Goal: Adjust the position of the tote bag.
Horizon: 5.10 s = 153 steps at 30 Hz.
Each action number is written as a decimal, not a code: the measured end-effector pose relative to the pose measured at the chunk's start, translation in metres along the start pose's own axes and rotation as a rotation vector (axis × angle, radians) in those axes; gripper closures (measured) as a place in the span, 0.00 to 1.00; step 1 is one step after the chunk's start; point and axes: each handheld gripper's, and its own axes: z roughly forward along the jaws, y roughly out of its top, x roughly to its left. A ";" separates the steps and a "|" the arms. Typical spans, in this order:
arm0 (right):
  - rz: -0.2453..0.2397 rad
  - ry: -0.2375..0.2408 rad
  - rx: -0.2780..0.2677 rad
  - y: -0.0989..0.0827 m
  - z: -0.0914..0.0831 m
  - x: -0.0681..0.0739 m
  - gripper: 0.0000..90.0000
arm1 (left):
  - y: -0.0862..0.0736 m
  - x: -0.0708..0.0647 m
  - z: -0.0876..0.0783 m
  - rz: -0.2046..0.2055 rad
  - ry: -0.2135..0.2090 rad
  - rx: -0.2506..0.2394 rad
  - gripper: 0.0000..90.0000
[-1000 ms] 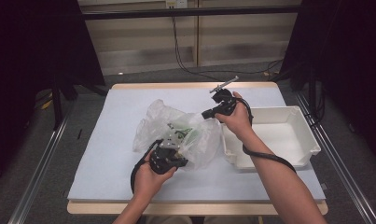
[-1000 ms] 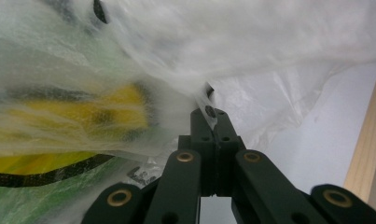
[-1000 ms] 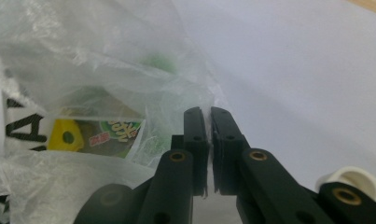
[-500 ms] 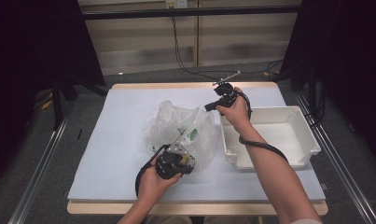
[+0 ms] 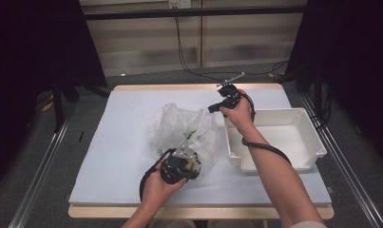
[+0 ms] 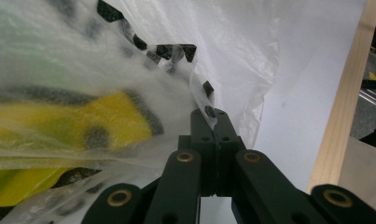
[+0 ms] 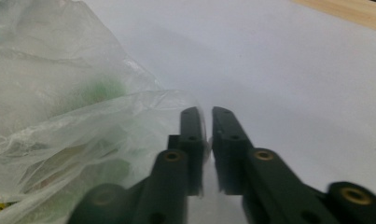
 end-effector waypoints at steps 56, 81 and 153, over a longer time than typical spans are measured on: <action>-0.233 0.099 -0.007 -0.043 -0.049 0.087 0.48 | 0.015 0.022 -0.046 -0.069 0.137 -0.095 0.48; -0.246 0.140 0.034 -0.068 -0.028 0.101 0.49 | 0.006 0.048 -0.073 -0.111 0.245 -0.131 0.47; -0.282 0.188 0.108 -0.095 -0.009 0.128 0.78 | -0.031 0.093 -0.090 -0.268 0.305 -0.038 1.00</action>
